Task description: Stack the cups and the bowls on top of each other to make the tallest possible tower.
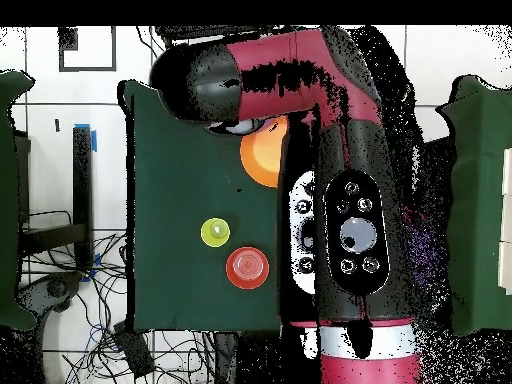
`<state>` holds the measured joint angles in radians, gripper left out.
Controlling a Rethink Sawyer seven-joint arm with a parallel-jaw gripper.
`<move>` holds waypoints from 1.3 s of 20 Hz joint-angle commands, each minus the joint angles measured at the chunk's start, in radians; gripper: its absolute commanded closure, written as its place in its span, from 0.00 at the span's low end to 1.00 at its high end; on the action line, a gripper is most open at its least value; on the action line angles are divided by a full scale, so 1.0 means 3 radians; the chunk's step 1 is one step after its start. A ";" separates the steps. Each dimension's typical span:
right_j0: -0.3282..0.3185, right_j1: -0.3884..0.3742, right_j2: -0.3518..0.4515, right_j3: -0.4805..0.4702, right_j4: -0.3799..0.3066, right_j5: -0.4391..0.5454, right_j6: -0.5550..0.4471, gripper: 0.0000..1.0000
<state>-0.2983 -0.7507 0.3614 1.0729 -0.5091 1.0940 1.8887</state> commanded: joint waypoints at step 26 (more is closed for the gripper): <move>-0.0096 0.0486 0.0011 0.0194 -0.0050 -0.0542 -0.0271 0.00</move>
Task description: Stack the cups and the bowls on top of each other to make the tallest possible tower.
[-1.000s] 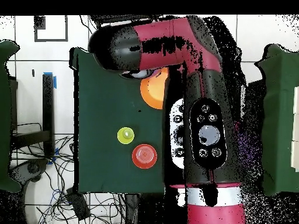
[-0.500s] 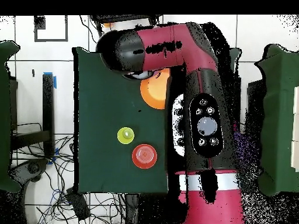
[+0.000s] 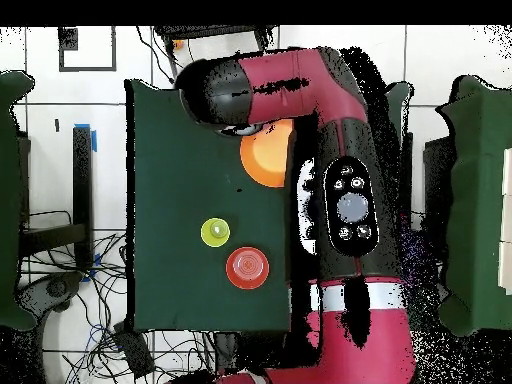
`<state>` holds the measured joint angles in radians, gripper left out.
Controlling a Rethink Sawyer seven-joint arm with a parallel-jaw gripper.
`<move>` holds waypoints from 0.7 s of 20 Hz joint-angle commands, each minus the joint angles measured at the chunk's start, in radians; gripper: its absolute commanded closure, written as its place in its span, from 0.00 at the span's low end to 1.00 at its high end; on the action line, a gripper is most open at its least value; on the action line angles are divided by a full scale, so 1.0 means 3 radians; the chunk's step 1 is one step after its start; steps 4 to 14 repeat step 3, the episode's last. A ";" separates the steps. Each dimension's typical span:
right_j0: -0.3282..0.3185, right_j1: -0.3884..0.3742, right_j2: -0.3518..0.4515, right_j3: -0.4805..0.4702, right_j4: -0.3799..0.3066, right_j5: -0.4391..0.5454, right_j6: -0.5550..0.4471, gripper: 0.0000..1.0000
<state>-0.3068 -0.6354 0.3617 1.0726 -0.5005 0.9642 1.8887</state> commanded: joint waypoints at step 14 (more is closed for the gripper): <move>-0.0116 0.0049 0.0039 0.0221 -0.0028 -0.0078 -0.0336 0.00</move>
